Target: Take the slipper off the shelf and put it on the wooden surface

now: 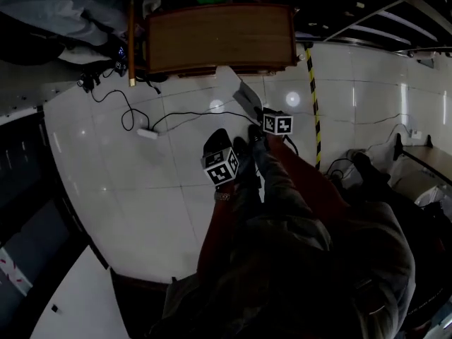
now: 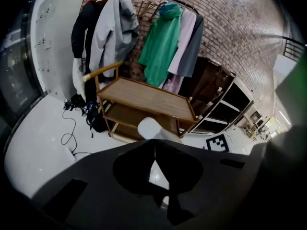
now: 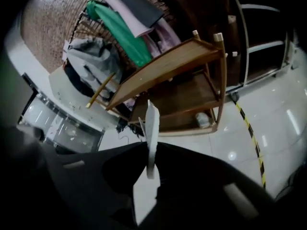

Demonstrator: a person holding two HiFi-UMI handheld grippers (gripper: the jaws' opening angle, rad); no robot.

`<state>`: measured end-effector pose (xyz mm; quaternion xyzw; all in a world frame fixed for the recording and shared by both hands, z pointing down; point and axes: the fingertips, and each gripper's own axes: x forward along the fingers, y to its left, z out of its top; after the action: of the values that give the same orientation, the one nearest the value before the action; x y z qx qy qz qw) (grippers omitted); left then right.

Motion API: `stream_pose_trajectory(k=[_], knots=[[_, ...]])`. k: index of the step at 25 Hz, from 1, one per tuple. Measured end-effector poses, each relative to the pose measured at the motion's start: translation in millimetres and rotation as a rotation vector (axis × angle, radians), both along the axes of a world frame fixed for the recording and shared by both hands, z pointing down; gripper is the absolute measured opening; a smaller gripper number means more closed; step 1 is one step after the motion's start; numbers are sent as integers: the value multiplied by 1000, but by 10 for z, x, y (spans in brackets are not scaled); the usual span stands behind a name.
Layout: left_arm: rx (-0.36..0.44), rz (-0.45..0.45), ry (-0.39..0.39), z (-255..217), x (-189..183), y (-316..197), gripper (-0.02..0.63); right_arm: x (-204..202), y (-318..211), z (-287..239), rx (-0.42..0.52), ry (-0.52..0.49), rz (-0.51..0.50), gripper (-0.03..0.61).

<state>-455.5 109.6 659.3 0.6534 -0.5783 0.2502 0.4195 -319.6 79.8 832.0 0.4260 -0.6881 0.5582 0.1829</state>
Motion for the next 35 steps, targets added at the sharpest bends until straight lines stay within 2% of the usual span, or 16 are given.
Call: stream_pose_trajectory(k=[5, 9, 11, 12, 14, 16, 17, 20, 24, 28, 29, 32, 35], knots=[[-14, -47, 6, 280, -210, 62, 6, 682, -866, 532, 59, 15, 351, 46], [-38, -56, 13, 451, -285, 29, 6, 916, -1390, 829, 82, -82, 642, 48], [-47, -55, 9, 545, -302, -8, 6, 949, -1598, 965, 97, -72, 705, 56], [-49, -51, 6, 574, -300, -32, 5, 964, -1641, 1062, 85, -20, 693, 84], [-50, -42, 6, 556, -282, -65, 5, 1011, -1556, 1225, 25, 133, 626, 329], [-42, -32, 17, 450, -249, -99, 5, 1053, -1308, 1271, -38, 249, 558, 395], [-35, -22, 23, 385, -221, -124, 6, 1044, -1185, 1246, -49, 275, 515, 397], [-2, 22, 37, 178, -78, -255, 6, 990, -872, 1075, -50, 276, 392, 384], [52, 89, 41, -129, 133, -425, 5, 934, -587, 539, -57, 221, 302, 315], [54, 156, 69, -483, 350, -385, 6, 704, -338, -638, 69, 267, 62, 52], [52, 167, 85, -556, 409, -380, 6, 637, -313, -971, 108, 280, 25, 5], [61, 222, 116, -781, 588, -353, 6, 452, -229, -1811, 206, 286, 3, 2], [98, 291, 131, -1035, 789, -307, 6, 375, -93, -2372, 275, 321, -2, 2]])
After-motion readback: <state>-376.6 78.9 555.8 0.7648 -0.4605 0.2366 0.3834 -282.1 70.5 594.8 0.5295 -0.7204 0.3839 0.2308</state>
